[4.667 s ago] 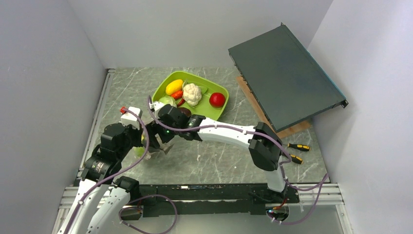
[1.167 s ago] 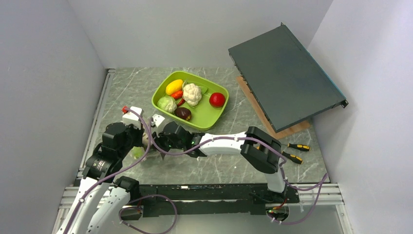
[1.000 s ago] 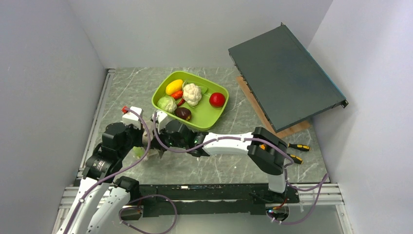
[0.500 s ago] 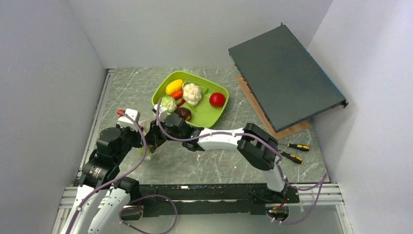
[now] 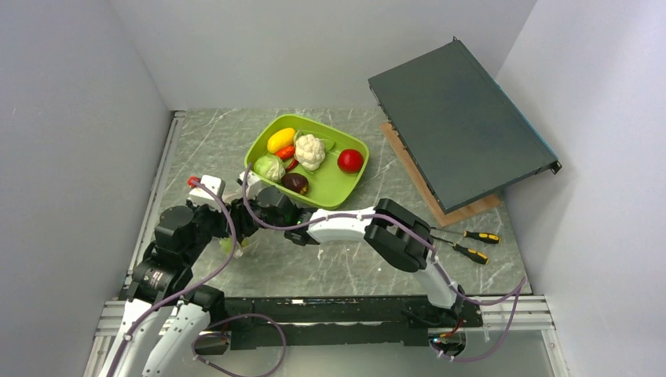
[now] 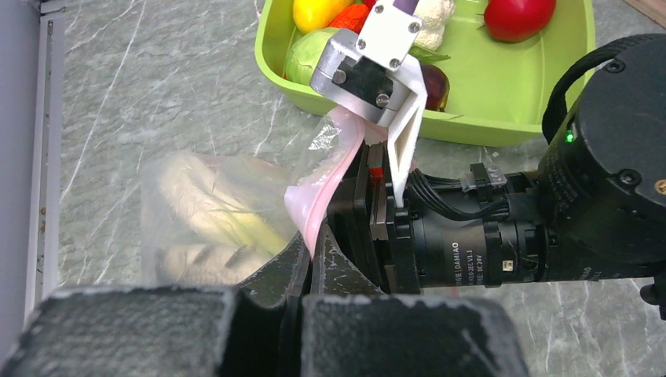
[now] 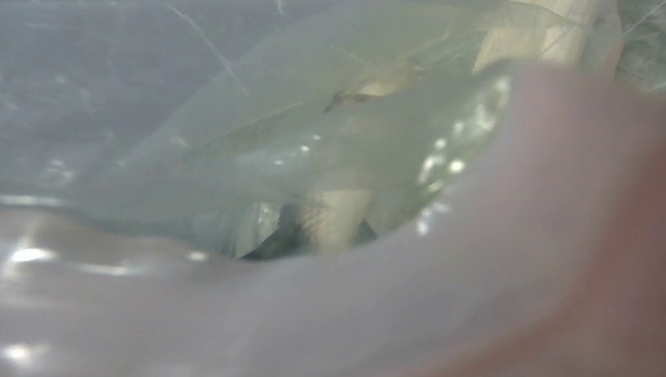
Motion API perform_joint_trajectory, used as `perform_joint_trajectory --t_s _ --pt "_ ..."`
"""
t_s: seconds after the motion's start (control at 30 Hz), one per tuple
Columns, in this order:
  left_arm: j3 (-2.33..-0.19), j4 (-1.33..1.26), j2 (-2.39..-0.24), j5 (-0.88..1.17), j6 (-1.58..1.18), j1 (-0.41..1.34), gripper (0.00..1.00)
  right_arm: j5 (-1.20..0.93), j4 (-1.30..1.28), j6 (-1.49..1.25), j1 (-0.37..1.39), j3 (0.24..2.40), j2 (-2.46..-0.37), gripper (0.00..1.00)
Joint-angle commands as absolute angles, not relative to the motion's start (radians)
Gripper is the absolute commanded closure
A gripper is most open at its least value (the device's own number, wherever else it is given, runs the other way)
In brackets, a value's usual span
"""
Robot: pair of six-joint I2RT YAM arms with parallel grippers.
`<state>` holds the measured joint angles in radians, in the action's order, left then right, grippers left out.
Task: Place the food in the zip-top bag and seal the zipper
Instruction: Place the fake fish in the zipper food storage bag.
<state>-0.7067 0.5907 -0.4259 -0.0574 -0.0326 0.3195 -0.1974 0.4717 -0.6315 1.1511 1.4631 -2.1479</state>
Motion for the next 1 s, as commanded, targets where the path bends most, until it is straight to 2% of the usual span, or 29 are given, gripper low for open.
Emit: perform_joint_trajectory --t_s 0.0,0.37,0.67,0.77,0.87,0.97 --pt "-0.71 0.539 -0.416 -0.045 -0.021 0.319 1.0 -0.186 0.511 -0.587 1.172 1.495 -2.132 0.63" --pt "-0.711 0.541 -0.419 -0.044 -0.018 0.319 1.0 -0.087 0.261 -0.494 1.172 1.379 -1.933 0.45" --pt "-0.709 0.541 -0.419 -0.038 -0.018 0.319 1.0 -0.058 0.151 -0.508 1.172 1.407 -1.934 0.46" --pt "-0.709 0.54 -0.42 -0.036 -0.017 0.319 1.0 -0.042 0.114 -0.509 1.172 1.437 -1.957 0.49" --pt "-0.709 0.536 -0.419 -0.032 -0.017 0.319 1.0 -0.062 0.129 -0.514 1.174 1.444 -1.973 0.57" --pt "-0.708 0.533 -0.425 -0.026 -0.015 0.319 1.0 -0.09 0.156 -0.544 1.175 1.461 -2.0 0.77"
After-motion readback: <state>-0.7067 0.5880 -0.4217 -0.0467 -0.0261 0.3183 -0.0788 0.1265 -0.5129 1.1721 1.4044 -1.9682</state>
